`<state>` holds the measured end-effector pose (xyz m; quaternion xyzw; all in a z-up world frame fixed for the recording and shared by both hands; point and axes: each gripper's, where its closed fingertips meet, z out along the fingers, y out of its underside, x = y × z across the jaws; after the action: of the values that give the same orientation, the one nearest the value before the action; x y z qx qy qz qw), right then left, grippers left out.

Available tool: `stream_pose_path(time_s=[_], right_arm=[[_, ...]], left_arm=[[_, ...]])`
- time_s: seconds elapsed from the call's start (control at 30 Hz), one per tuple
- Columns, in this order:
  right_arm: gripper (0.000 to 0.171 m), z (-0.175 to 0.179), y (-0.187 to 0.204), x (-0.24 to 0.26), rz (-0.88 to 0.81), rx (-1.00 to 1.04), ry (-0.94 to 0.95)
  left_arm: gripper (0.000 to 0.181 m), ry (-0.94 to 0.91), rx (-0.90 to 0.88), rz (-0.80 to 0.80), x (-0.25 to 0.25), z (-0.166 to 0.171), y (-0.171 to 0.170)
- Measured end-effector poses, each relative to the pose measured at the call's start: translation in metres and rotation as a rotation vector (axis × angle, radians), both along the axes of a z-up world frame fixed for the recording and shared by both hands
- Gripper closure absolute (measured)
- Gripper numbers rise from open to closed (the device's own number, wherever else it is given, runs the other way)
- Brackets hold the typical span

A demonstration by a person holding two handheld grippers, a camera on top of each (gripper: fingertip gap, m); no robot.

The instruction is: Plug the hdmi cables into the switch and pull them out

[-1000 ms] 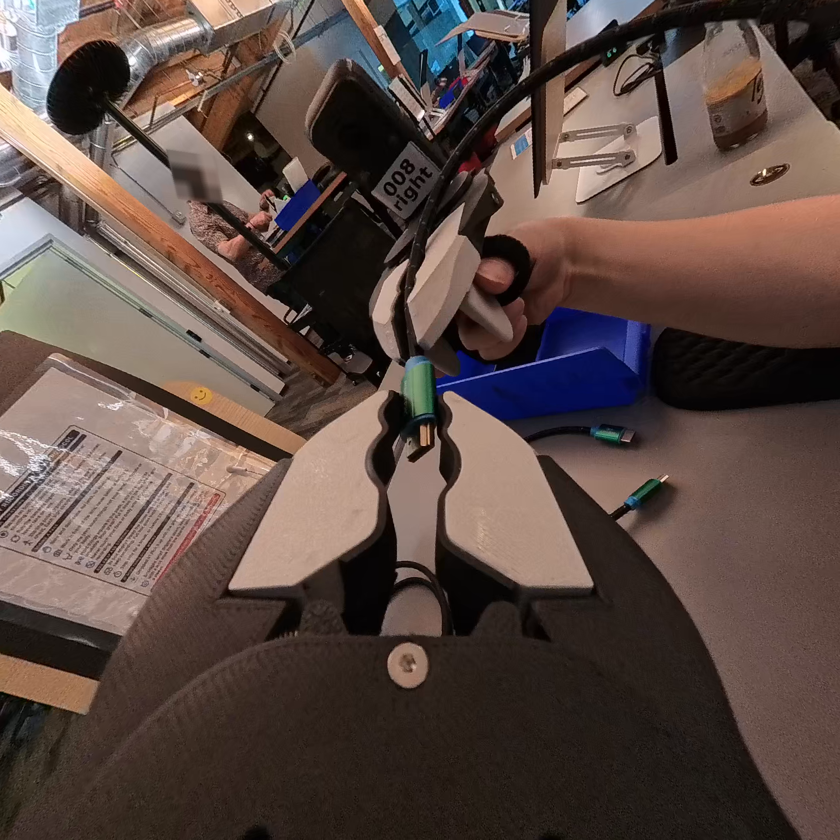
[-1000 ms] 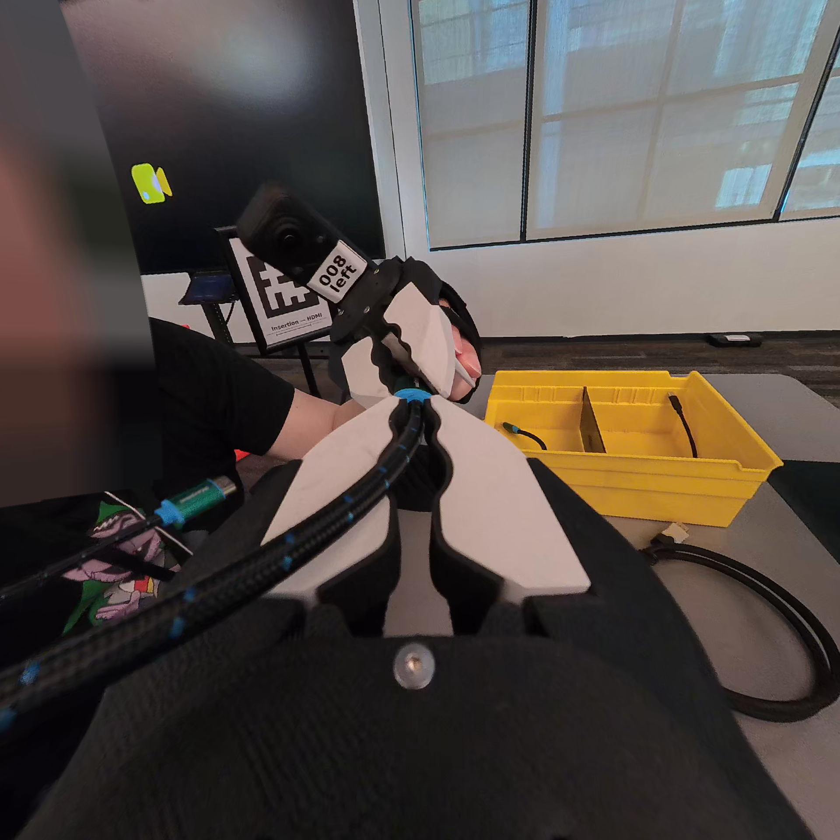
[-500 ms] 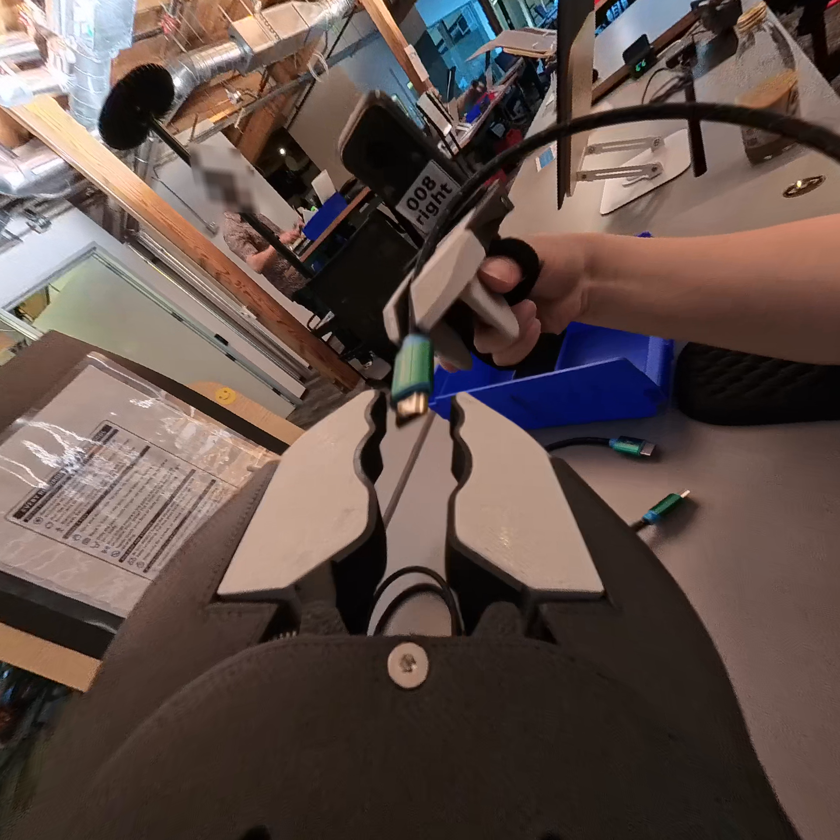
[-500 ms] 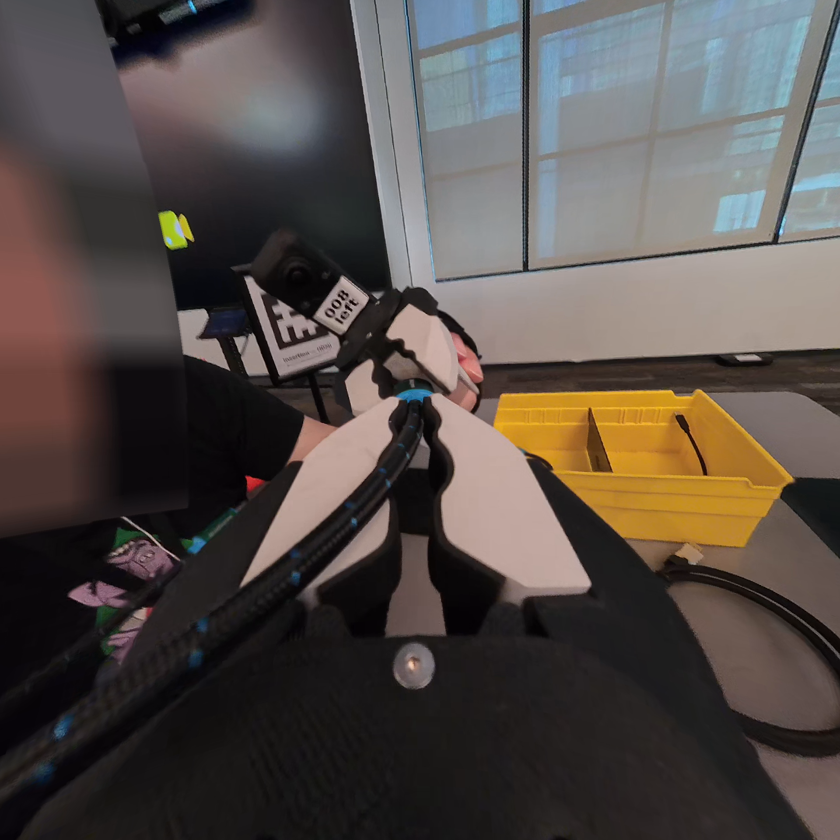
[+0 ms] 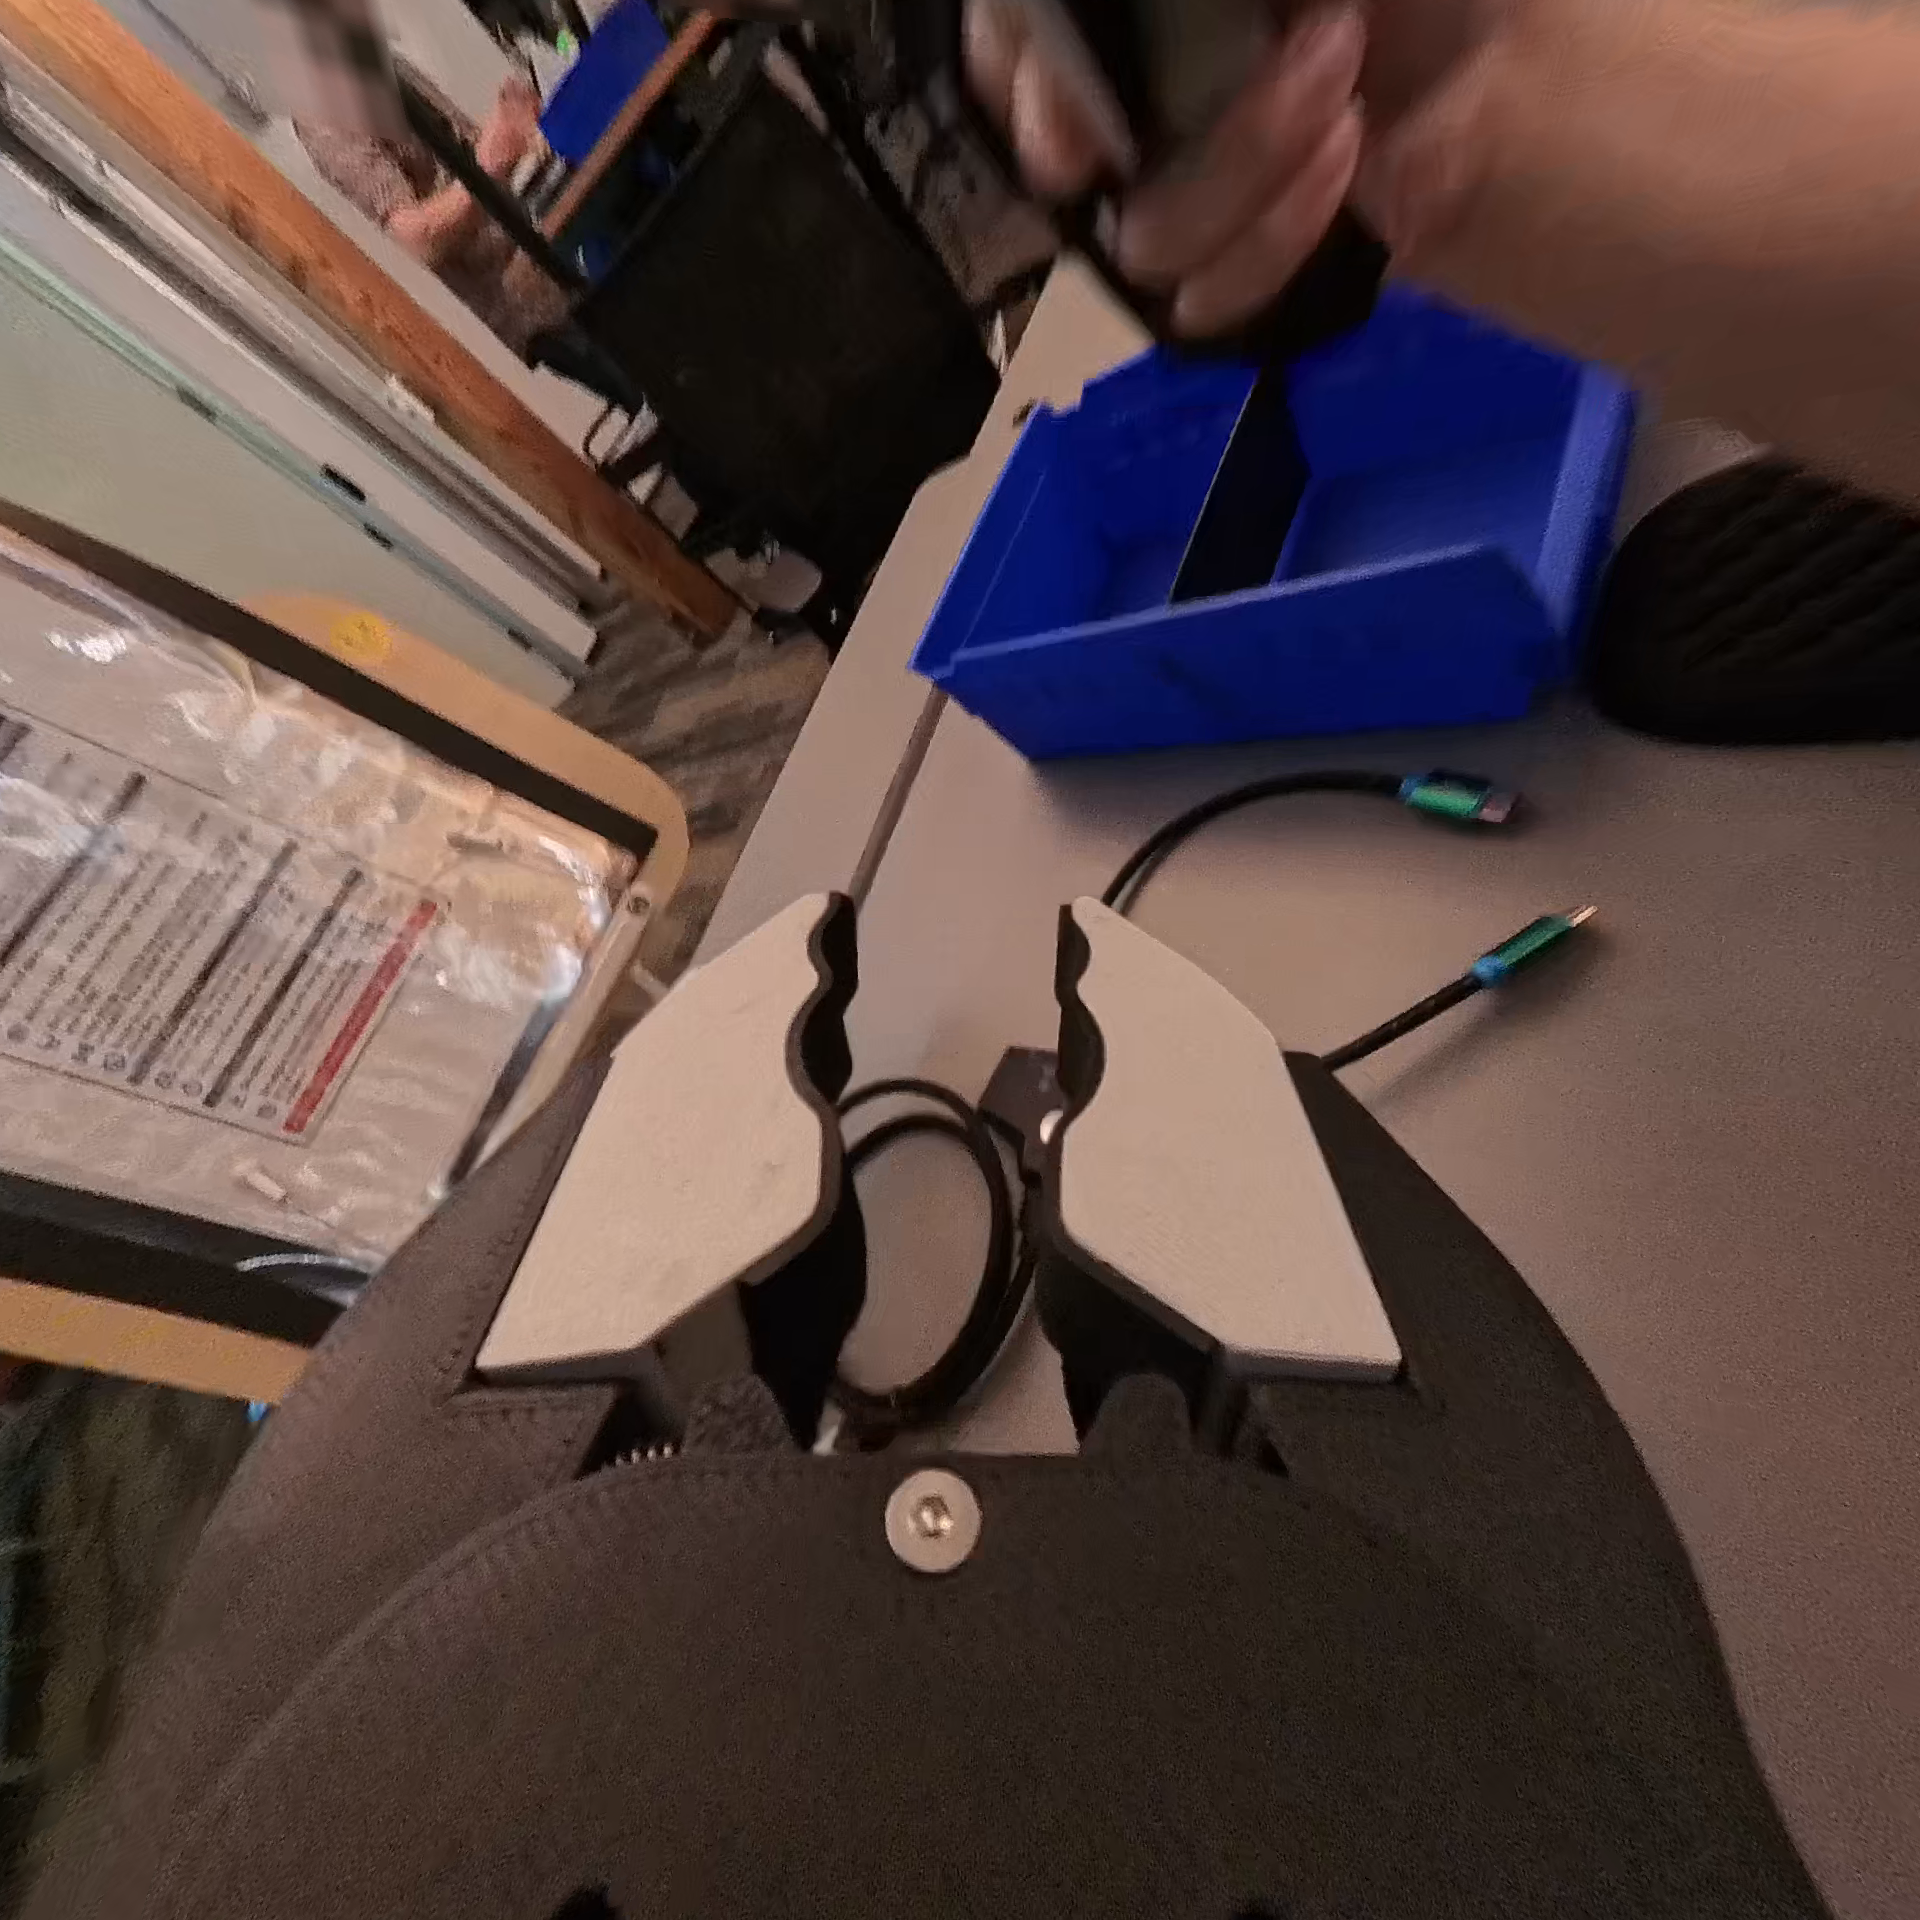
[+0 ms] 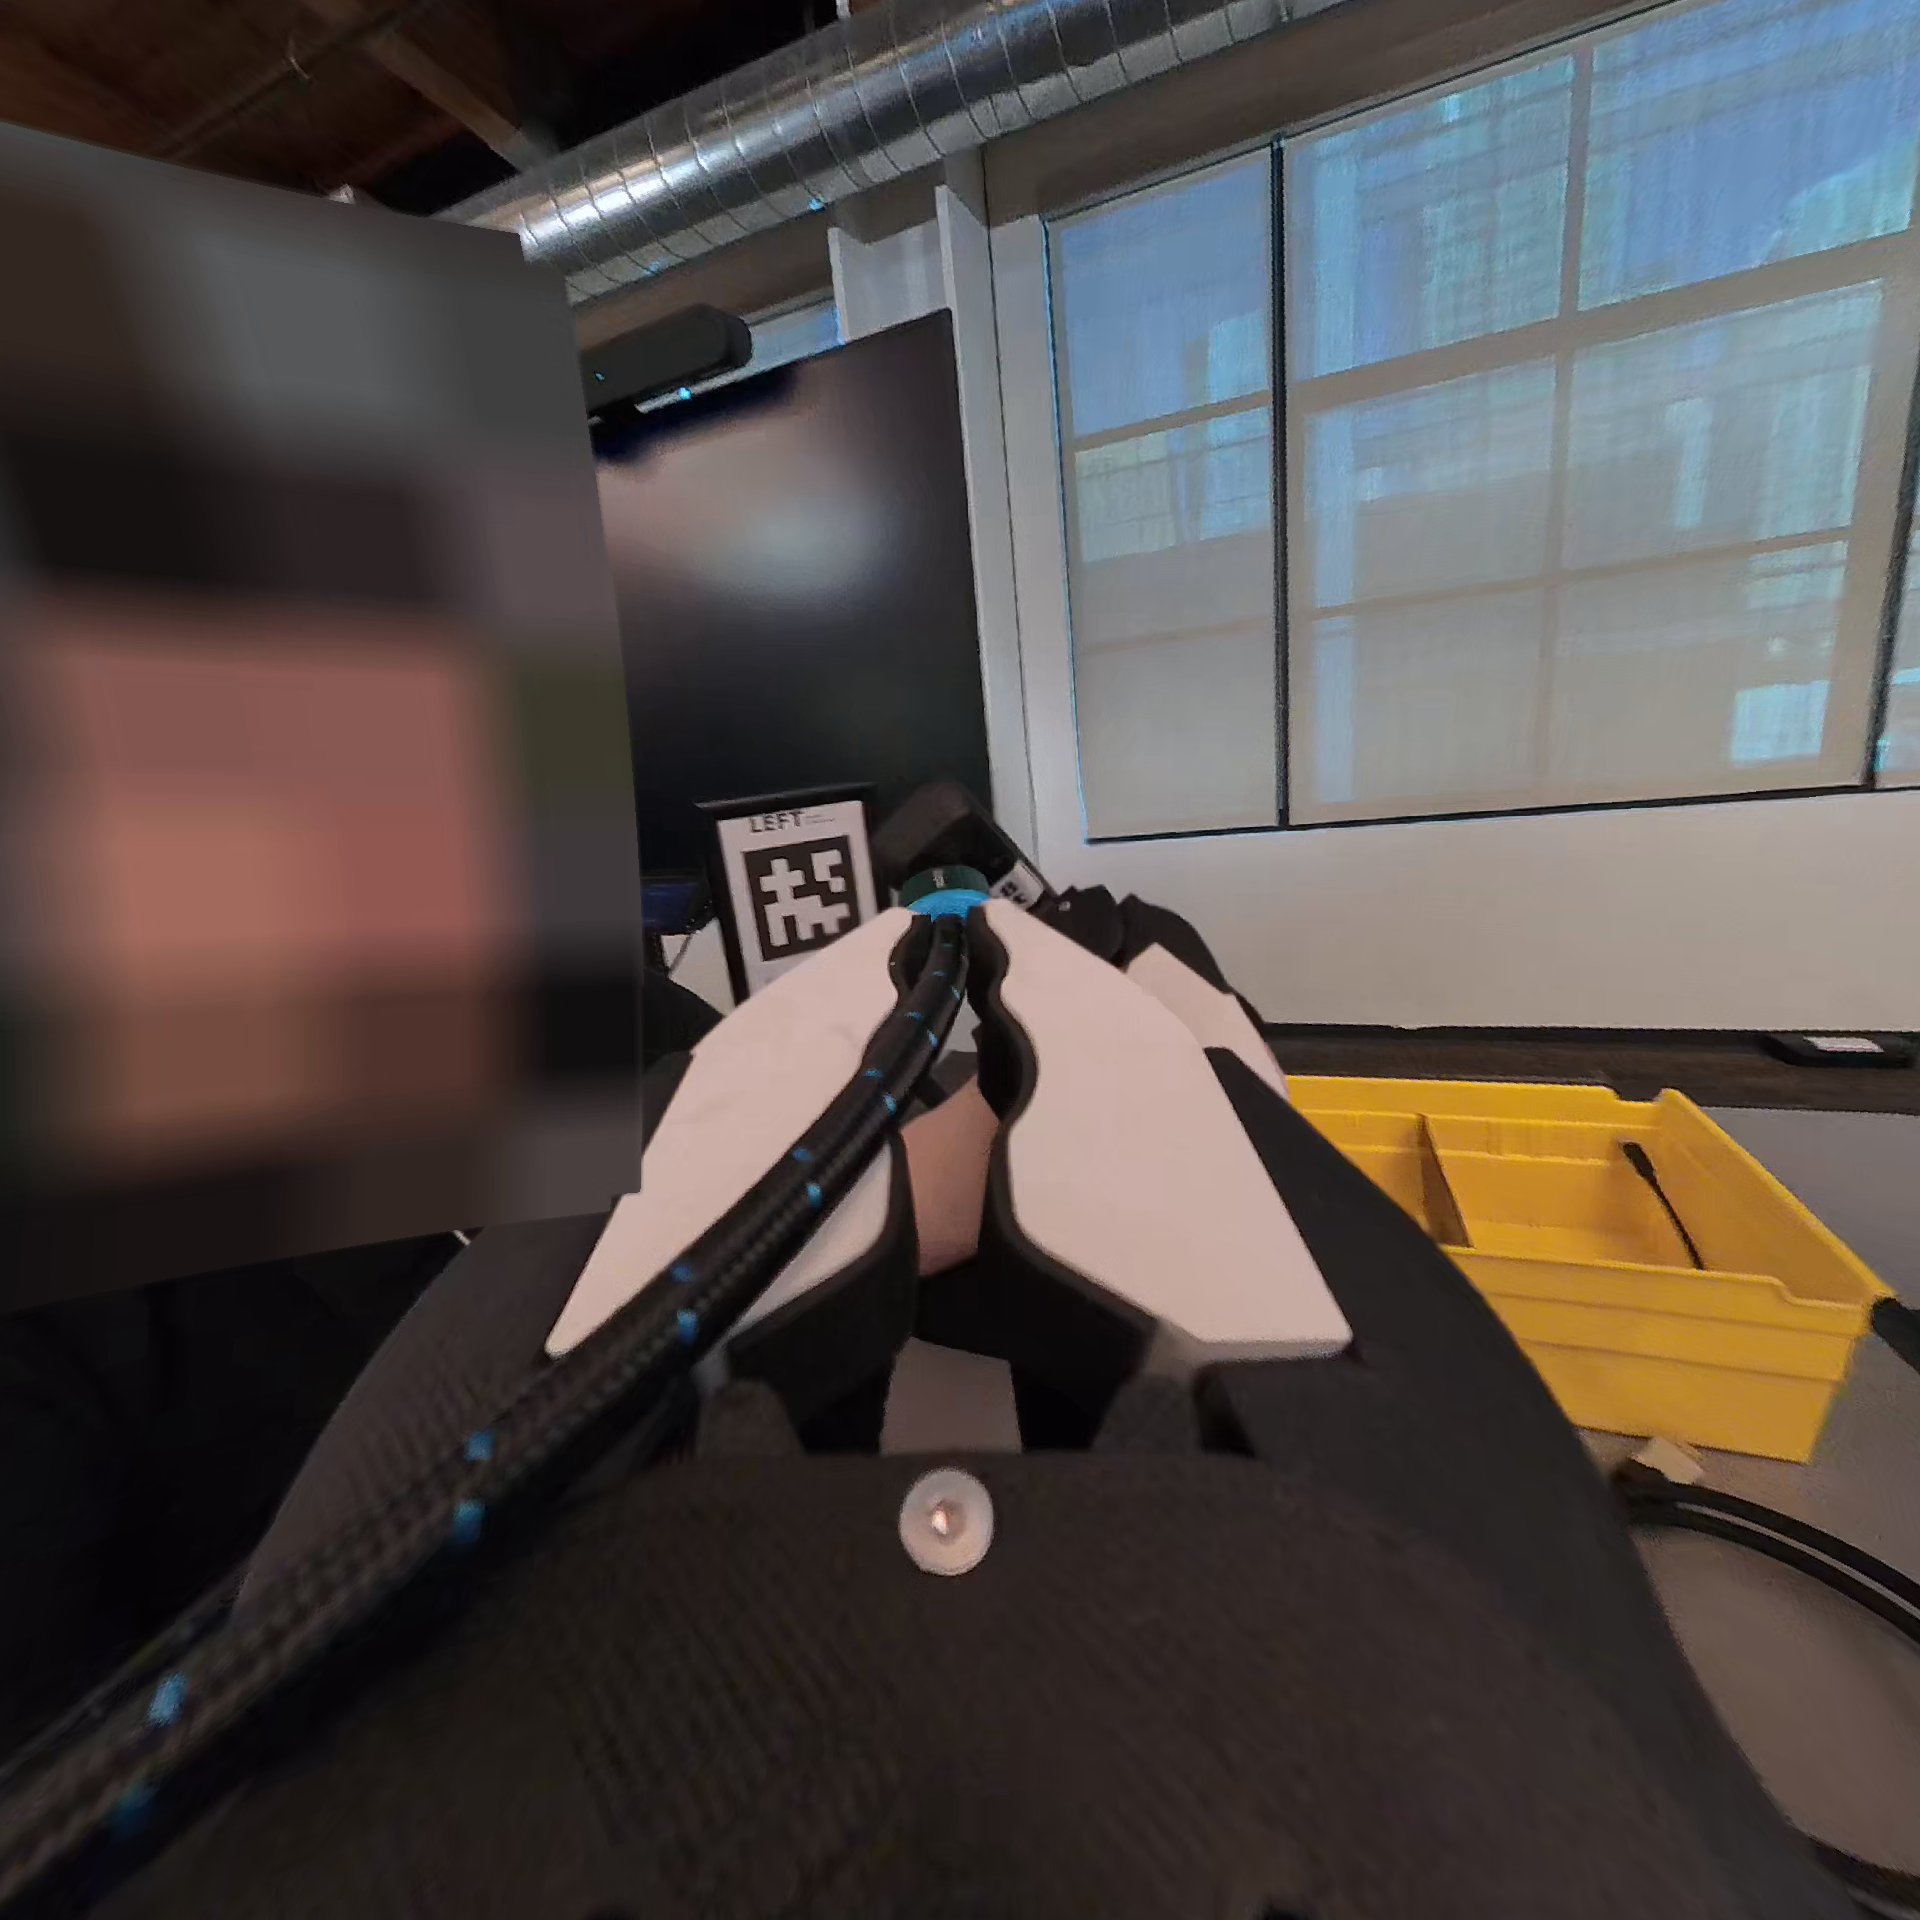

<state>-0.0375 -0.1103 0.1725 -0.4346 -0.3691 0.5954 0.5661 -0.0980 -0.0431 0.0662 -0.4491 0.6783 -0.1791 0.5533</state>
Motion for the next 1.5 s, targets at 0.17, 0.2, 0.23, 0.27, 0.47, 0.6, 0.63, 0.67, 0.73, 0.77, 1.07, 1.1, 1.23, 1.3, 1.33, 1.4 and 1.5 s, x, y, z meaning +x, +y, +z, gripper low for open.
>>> stream_pose_path(time_s=[0.17, 0.2, 0.23, 0.27, 0.47, 0.6, 0.63, 0.67, 0.73, 0.77, 1.07, 1.1, 1.23, 1.3, 1.33, 1.4, 1.5], right_arm=[[0.164, 0.009, -0.007, 0.026, -0.184, 0.069, -0.056], [0.164, 0.011, -0.009, 0.034, -0.222, 0.083, -0.059], [0.164, 0.014, -0.012, 0.041, -0.255, 0.096, -0.059], [0.164, 0.016, -0.014, 0.048, -0.285, 0.107, -0.060], [0.164, 0.026, -0.027, 0.085, -0.358, 0.142, -0.008], [0.164, 0.025, -0.030, 0.103, -0.369, 0.136, 0.024], [0.164, 0.026, -0.030, 0.107, -0.362, 0.128, 0.041], [0.164, 0.026, -0.029, 0.110, -0.356, 0.118, 0.052], [0.164, 0.024, -0.024, 0.116, -0.362, 0.104, 0.065], [0.164, 0.023, -0.023, 0.118, -0.357, 0.100, 0.070], [0.164, 0.022, -0.026, 0.135, -0.330, 0.105, 0.126], [0.164, 0.023, -0.027, 0.137, -0.328, 0.108, 0.136], [0.164, 0.023, -0.031, 0.150, -0.351, 0.114, 0.164], [0.164, 0.024, -0.033, 0.155, -0.361, 0.118, 0.173], [0.164, 0.024, -0.033, 0.156, -0.363, 0.119, 0.178], [0.164, 0.023, -0.032, 0.158, -0.367, 0.116, 0.178], [0.163, 0.021, -0.027, 0.156, -0.381, 0.103, 0.163]], left_arm=[[0.139, 0.233, -0.263, 0.109, 0.018, -0.075, 0.025], [0.136, 0.274, -0.288, 0.125, 0.021, -0.089, 0.030], [0.132, 0.312, -0.291, 0.144, 0.022, -0.103, 0.035], [0.130, 0.344, -0.283, 0.161, 0.023, -0.114, 0.040], [0.134, 0.468, -0.241, 0.259, 0.013, -0.152, 0.069], [0.137, 0.533, -0.340, 0.268, 0.008, -0.180, 0.076], [0.138, 0.546, -0.376, 0.249, 0.010, -0.187, 0.073], [0.138, 0.557, -0.404, 0.237, 0.011, -0.193, 0.072], [0.136, 0.574, -0.406, 0.266, 0.011, -0.201, 0.080], [0.134, 0.586, -0.390, 0.285, 0.009, -0.202, 0.085], [0.122, 0.787, -0.292, 0.237, 0.007, -0.206, 0.119], [0.128, 0.816, -0.314, 0.199, 0.009, -0.211, 0.116], [0.137, 0.845, -0.433, 0.100, 0.019, -0.224, 0.110], [0.142, 0.836, -0.530, 0.060, 0.022, -0.227, 0.102], [0.143, 0.825, -0.540, 0.060, 0.024, -0.227, 0.103], [0.143, 0.818, -0.539, 0.075, 0.024, -0.227, 0.103], [0.144, 0.817, -0.575, 0.123, 0.023, -0.227, 0.102]])
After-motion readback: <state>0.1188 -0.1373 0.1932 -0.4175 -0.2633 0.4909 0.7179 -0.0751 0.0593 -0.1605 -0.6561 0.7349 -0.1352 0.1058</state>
